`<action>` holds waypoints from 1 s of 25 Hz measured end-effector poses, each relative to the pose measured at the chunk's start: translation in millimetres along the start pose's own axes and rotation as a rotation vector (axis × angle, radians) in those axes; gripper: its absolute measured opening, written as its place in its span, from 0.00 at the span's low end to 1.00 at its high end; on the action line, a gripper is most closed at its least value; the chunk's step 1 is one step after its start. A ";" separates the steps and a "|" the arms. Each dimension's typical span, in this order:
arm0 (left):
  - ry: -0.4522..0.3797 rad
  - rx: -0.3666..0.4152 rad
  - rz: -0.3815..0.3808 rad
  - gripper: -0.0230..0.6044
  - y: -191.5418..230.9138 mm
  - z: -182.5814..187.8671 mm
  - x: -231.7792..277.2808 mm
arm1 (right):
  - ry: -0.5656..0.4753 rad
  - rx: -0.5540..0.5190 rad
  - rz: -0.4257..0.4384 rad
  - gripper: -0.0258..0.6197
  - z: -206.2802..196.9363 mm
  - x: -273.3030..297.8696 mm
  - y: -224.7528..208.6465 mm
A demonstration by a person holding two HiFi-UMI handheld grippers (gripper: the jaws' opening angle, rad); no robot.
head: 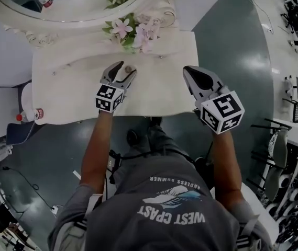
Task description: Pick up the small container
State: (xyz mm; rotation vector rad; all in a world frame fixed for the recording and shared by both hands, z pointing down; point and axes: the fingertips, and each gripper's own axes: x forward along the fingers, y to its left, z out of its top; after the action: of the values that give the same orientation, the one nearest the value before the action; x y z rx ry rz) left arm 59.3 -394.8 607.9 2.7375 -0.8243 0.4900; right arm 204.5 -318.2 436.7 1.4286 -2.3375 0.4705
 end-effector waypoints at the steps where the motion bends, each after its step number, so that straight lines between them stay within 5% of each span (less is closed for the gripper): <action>1: 0.006 -0.002 0.001 0.45 0.4 -3.3 3.5 | 0.006 0.002 0.001 0.08 -1.6 1.1 -1.1; 12: 0.050 0.036 0.066 0.44 9.6 -37.4 36.9 | 0.050 0.024 0.006 0.08 -21.9 12.0 -14.2; 18: 0.036 0.127 0.111 0.26 8.8 -42.9 40.1 | 0.058 0.033 0.007 0.08 -26.8 13.9 -17.3; 25: 0.054 0.153 0.158 0.25 9.6 -40.8 33.3 | 0.047 0.032 0.017 0.08 -22.4 12.0 -8.0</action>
State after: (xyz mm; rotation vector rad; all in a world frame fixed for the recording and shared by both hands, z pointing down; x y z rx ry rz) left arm 69.9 -405.8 659.2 2.7946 -1.0337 0.6826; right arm 209.5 -320.8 462.7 1.3982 -2.3164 0.5421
